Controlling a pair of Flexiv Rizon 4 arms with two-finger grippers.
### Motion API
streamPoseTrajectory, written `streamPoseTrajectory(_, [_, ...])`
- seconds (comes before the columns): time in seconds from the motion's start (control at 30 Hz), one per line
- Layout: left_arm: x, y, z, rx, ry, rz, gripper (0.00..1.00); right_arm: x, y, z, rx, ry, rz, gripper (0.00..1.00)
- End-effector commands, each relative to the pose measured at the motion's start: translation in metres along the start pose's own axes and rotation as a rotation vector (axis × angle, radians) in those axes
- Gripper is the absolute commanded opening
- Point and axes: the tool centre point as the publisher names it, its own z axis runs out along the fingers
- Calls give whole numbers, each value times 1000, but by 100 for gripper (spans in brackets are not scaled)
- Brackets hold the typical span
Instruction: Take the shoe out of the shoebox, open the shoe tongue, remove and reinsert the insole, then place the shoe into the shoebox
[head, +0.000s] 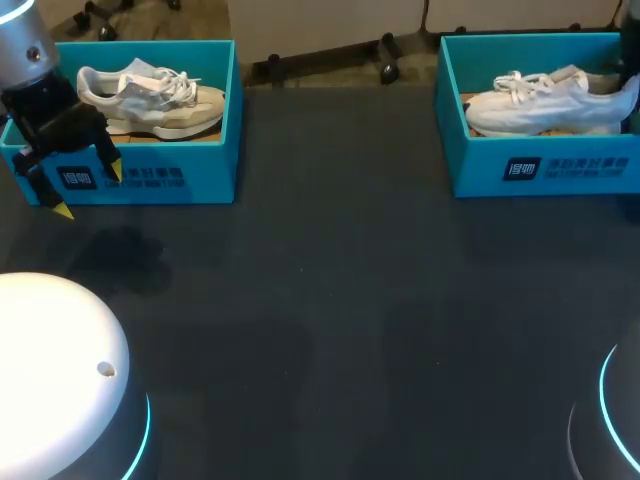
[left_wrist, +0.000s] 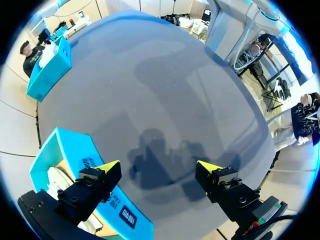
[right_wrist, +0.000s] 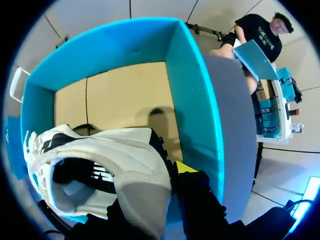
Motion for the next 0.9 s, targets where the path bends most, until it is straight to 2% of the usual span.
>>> streamPoseTrajectory(0.03, [0, 0, 0, -2, 2, 1, 100, -2, -3, 11, 1, 23, -3, 0])
streamPoseTrajectory(0.43, [0, 0, 0, -2, 2, 1, 100, -10, -14, 3, -46, 4, -54, 0])
streamPoseTrajectory(0.9, [0, 0, 0, -2, 2, 1, 100, -3, -20, 24, -22, 25, -89, 0])
